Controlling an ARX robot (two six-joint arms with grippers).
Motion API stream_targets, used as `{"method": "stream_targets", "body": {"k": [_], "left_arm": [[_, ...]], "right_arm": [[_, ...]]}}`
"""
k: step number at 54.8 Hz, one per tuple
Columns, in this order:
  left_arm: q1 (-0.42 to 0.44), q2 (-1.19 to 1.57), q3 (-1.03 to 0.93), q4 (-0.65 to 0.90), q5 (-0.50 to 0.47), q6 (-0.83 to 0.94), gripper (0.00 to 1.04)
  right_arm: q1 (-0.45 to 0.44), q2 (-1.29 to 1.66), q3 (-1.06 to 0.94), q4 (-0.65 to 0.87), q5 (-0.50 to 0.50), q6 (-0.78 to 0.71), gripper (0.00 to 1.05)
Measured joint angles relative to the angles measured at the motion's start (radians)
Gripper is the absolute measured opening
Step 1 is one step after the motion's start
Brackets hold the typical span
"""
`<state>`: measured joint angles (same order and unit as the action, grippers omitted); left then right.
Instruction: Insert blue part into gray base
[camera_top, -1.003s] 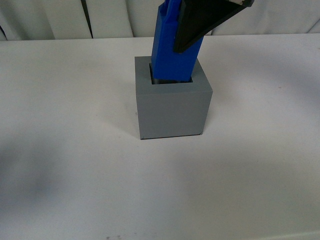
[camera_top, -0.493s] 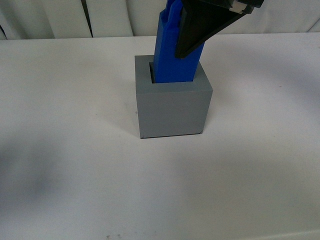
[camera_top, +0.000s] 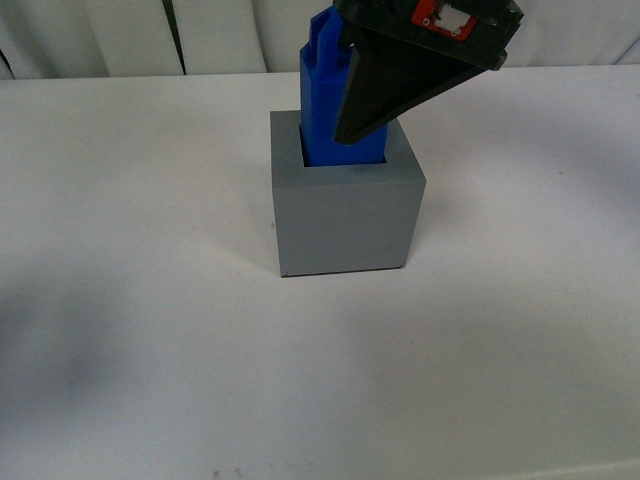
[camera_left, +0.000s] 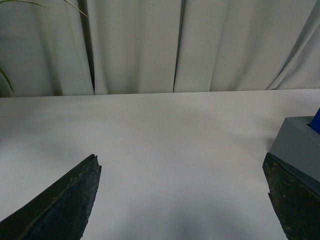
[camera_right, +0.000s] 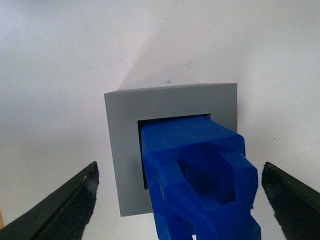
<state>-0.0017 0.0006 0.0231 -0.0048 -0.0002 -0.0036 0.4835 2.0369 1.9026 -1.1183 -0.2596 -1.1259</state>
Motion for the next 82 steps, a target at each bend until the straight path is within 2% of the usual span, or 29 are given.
{"method": "stream_targets", "body": {"k": [10, 18, 25, 35, 40, 44, 47, 49, 59, 61, 63, 64, 66, 69, 73, 76, 82], "left_arm": [[0.0, 0.0, 0.0, 0.0, 0.0, 0.0, 0.99], [0.0, 0.0, 0.0, 0.0, 0.0, 0.0, 0.99], [0.0, 0.0, 0.0, 0.0, 0.0, 0.0, 0.99], [0.0, 0.0, 0.0, 0.0, 0.0, 0.0, 0.99], [0.0, 0.0, 0.0, 0.0, 0.0, 0.0, 0.99], [0.0, 0.0, 0.0, 0.0, 0.0, 0.0, 0.99], [0.0, 0.0, 0.0, 0.0, 0.0, 0.0, 0.99], [0.0, 0.0, 0.0, 0.0, 0.0, 0.0, 0.99], [0.0, 0.0, 0.0, 0.0, 0.0, 0.0, 0.99], [0.0, 0.0, 0.0, 0.0, 0.0, 0.0, 0.99], [0.0, 0.0, 0.0, 0.0, -0.001, 0.0, 0.99], [0.0, 0.0, 0.0, 0.0, 0.0, 0.0, 0.99], [0.0, 0.0, 0.0, 0.0, 0.001, 0.0, 0.99], [0.0, 0.0, 0.0, 0.0, -0.001, 0.0, 0.99], [0.0, 0.0, 0.0, 0.0, -0.002, 0.0, 0.99], [0.0, 0.0, 0.0, 0.0, 0.001, 0.0, 0.99], [0.0, 0.0, 0.0, 0.0, 0.0, 0.0, 0.99]], "right_arm": [[-0.028, -0.032, -0.006, 0.053, -0.078, 0.053, 0.97], [-0.077, -0.139, -0.1, 0.13, -0.156, 0.098, 0.97], [-0.141, -0.274, -0.276, 0.251, -0.274, 0.168, 0.97], [-0.228, -0.429, -0.528, 0.431, -0.366, 0.225, 0.97], [-0.3, -0.513, -0.662, 0.575, -0.405, 0.282, 0.97], [-0.367, -0.598, -0.802, 0.722, -0.484, 0.338, 0.97], [-0.411, -0.667, -0.934, 0.89, -0.494, 0.408, 0.97], [-0.422, -0.684, -0.968, 0.932, -0.495, 0.438, 0.97], [-0.422, -0.686, -0.983, 0.944, -0.5, 0.473, 0.97], [-0.408, -0.695, -1.003, 1.002, -0.436, 0.513, 0.95], [-0.379, -0.722, -1.084, 1.199, -0.218, 0.606, 0.89], [-0.366, -0.74, -1.154, 1.352, -0.055, 0.69, 0.83], [-0.357, -0.768, -1.261, 1.562, 0.143, 0.814, 0.74], [-0.366, -0.807, -1.361, 1.732, 0.314, 0.945, 0.63], [-0.383, -0.856, -1.435, 1.827, 0.365, 1.031, 0.51], [-0.391, -0.906, -1.501, 1.854, 0.354, 1.077, 0.37], [-0.405, -0.963, -1.59, 1.865, 0.336, 1.102, 0.15]]}}
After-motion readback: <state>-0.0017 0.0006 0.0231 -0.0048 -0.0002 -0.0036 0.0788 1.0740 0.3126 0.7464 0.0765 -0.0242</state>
